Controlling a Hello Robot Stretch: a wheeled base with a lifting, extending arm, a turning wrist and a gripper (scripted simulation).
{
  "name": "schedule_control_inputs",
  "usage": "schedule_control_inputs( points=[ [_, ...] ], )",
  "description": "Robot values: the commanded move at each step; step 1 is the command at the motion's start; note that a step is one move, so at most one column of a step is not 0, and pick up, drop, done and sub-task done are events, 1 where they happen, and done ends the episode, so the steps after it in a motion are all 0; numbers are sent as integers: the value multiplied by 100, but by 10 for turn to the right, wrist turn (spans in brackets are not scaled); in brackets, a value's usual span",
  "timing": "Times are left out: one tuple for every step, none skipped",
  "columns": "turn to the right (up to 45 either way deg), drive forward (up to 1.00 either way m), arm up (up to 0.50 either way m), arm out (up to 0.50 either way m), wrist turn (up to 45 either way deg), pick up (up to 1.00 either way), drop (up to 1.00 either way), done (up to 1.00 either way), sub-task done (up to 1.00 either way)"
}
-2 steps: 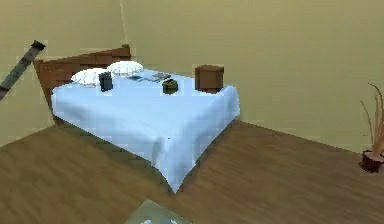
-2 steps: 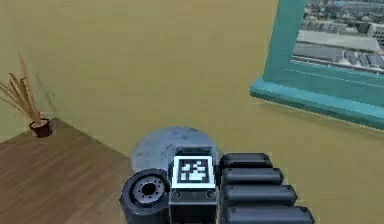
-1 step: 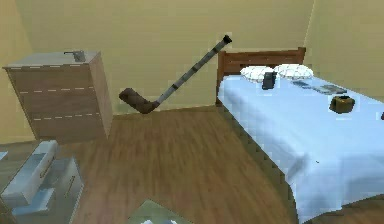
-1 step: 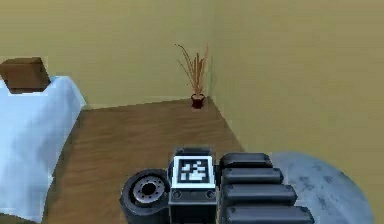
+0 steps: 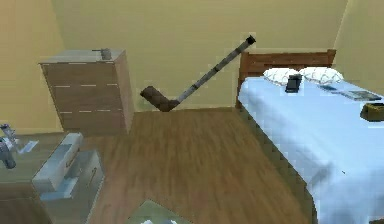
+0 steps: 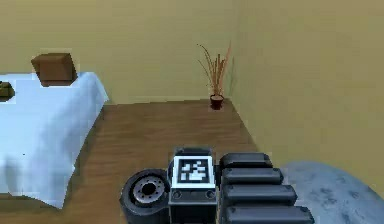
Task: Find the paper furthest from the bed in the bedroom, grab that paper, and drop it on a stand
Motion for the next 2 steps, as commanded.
schedule_control_inputs(
  points=[
    [0, 30, 0, 0, 0, 0, 0, 0, 0],
    [-180, 0, 0, 0, 0, 0, 0, 0, 0]
  ],
)
